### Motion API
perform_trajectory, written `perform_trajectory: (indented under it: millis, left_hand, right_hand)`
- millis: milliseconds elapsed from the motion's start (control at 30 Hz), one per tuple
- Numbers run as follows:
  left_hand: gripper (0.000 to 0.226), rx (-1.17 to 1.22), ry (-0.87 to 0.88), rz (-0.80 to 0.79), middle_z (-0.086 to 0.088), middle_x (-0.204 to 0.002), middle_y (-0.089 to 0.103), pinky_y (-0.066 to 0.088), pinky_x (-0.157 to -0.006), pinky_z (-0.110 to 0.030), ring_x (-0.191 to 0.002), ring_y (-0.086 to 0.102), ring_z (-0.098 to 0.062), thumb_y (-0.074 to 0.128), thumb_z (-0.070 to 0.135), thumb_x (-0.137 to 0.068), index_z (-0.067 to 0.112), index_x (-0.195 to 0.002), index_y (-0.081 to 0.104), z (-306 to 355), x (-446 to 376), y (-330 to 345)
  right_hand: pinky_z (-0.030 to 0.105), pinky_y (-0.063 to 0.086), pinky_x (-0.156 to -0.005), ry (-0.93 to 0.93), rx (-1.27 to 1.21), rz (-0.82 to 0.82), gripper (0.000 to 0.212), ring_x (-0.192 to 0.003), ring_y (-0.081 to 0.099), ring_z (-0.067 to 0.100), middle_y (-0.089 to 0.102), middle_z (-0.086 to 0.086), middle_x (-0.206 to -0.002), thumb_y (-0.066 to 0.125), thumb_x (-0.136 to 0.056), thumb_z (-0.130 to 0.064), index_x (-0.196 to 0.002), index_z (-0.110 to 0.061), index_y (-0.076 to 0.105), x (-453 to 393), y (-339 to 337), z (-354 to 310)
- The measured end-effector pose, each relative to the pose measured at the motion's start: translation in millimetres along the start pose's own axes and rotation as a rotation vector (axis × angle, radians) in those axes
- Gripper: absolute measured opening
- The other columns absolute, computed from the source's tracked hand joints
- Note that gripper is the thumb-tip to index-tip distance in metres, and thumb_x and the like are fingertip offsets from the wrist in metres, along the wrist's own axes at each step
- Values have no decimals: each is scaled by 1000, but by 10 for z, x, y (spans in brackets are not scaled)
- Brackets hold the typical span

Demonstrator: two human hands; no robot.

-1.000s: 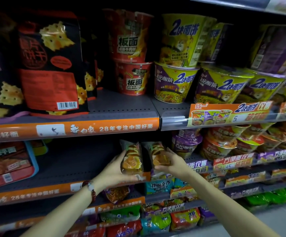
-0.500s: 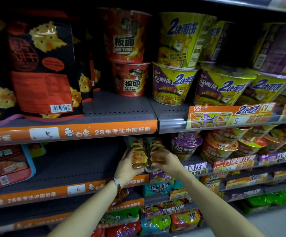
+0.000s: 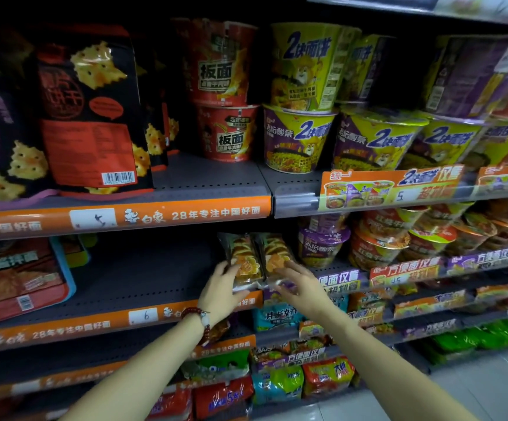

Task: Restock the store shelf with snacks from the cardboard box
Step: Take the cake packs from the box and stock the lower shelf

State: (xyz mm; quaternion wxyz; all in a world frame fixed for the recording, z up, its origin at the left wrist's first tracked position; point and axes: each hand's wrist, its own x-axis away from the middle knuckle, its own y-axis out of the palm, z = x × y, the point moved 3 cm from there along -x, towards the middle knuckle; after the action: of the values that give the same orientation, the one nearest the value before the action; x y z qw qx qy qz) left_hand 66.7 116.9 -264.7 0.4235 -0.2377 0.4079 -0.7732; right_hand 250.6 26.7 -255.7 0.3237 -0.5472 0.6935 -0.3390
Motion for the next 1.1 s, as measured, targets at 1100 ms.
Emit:
perform_trajectory:
  millis: [1100]
  left_hand:
    - [26,-389,875,-907,-13,-110,69,48,-88,-33,-108,62,-29,61,27,-88,8,-104,69,2763,1194,3567]
  right_hand:
    - [33,51,-88,1407,-282,376,21,-103,64,27,72,11,-105,61,-88,-22,-105,-13,70,4361,219,2288]
